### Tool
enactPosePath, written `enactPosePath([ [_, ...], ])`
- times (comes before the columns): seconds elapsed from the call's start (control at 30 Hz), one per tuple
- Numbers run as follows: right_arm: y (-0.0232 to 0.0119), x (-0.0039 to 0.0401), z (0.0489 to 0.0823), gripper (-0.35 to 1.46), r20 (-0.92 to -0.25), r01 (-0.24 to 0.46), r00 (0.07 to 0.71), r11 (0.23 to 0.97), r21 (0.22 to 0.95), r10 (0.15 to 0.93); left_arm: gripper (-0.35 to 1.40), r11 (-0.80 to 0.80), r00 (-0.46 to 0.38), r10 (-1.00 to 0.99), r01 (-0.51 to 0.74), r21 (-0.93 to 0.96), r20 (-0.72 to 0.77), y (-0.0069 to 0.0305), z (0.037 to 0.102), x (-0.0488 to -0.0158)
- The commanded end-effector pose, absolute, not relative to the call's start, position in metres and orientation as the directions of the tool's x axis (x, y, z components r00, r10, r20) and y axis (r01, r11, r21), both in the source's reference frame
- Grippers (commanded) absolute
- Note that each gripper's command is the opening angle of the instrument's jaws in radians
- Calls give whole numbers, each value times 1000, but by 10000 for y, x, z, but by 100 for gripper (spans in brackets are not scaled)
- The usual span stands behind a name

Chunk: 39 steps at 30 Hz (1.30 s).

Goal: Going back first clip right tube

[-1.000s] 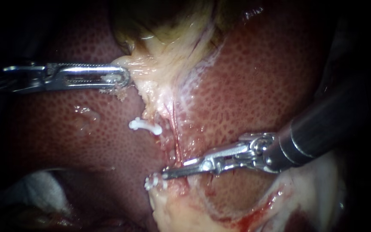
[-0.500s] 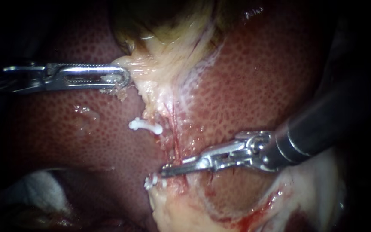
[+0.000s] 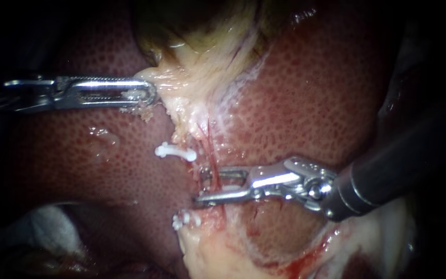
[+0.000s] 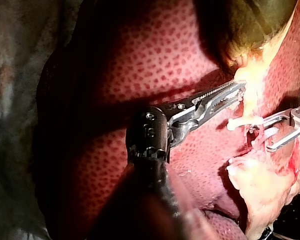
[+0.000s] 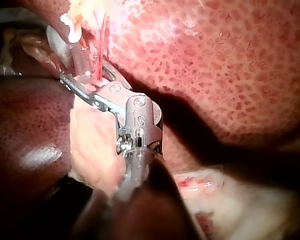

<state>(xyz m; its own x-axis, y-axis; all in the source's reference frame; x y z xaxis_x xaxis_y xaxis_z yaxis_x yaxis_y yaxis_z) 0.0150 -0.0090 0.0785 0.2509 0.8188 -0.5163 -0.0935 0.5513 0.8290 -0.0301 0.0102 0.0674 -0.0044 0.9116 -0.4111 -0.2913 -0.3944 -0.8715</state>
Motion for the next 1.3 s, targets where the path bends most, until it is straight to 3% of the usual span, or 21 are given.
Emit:
enactPosePath([
  [0.03, -90, 149, 786, 49, -516, -94, 251, 551, 829, 819, -35, -394, -4, 912, -291, -871, -411, 102, 675, -302],
  [0.3, -85, 123, 775, 49, -550, -67, 261, 583, 809, 793, -35, -395, -4, 911, -292, -871, -412, 101, 675, -302],
  [0.47, -73, 89, 761, 49, -652, -32, 268, 683, 729, 709, -35, -395, -4, 911, -292, -871, -412, 100, 676, -302],
  [0.6, -60, 63, 746, 49, -691, -8, 268, 718, 696, 672, -35, -396, -4, 911, -292, -871, -412, 100, 676, -302],
  [0.97, -33, 35, 694, 49, -725, 19, 266, 749, 662, 635, -35, -396, -4, 911, -293, -870, -413, 99, 677, -303],
  [1.3, -32, 32, 684, 49, -734, 21, 265, 758, 652, 625, -35, -408, -18, 907, -282, -868, -421, 85, 692, -324],
])
